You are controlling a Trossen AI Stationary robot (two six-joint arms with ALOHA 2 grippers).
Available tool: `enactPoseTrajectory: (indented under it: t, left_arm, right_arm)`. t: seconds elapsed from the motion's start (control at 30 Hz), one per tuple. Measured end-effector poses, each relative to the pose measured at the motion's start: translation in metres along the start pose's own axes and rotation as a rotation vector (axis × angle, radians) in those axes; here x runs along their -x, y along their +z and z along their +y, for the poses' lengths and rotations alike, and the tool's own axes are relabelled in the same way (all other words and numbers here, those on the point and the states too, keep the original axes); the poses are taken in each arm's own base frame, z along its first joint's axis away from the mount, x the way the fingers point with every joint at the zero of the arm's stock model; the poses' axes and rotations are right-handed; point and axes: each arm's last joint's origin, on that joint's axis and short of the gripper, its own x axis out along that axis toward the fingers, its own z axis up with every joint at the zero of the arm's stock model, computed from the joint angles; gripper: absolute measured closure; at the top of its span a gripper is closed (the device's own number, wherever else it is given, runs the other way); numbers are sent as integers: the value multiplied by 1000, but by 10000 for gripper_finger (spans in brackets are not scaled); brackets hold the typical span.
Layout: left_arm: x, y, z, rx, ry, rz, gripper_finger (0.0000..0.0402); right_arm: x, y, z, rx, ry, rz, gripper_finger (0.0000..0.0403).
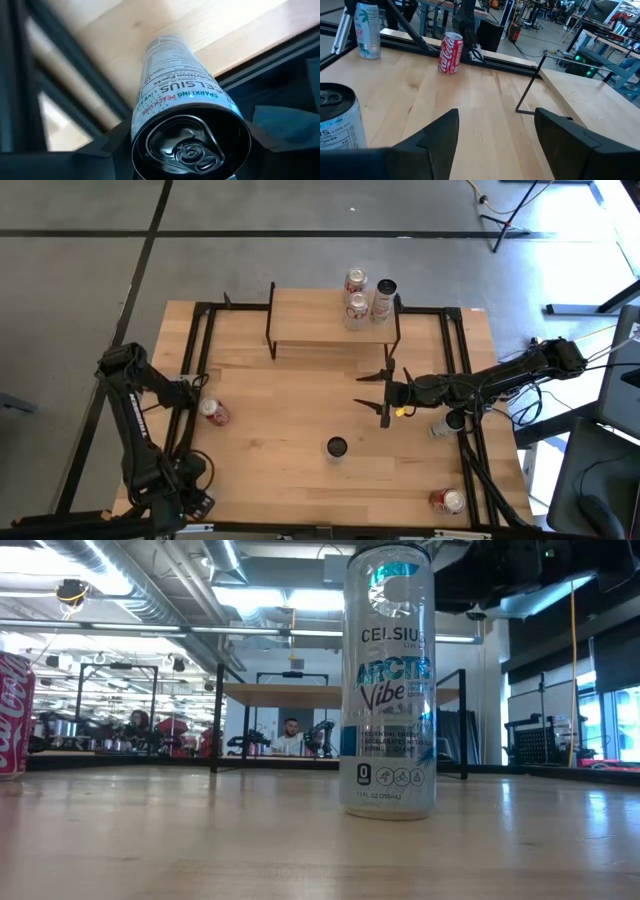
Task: Place canned beverage on shelf
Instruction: Put the white-pink soda can on the shelf aligned with the other white-pink soda can
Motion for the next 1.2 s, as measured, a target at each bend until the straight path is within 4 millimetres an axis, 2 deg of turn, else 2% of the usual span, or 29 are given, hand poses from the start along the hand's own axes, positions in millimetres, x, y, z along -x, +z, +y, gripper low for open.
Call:
enactPoseTrajectory:
  t: [0.17,0.3,0.5,0.7,0.9,1.2]
  left_arm:
    - [5,22,-14,-103,-68,-98,180]
    - [17,48,-23,-200,-109,-141,180]
    - [34,102,-42,-388,-126,-229,180]
    - [69,156,-62,-617,-156,-363,180]
    - [100,204,-68,-752,-138,-496,180]
    - [99,270,-73,-846,-103,-555,180]
  right_arm:
    - [0,-1,0,2,2,12,176]
    - [0,-4,1,-14,8,44,207]
    - [1,-12,2,-51,24,118,253]
    - [2,-19,4,-107,51,192,289]
    - [-7,-32,10,-119,67,225,322]
    - [-21,-43,18,-105,69,225,367]
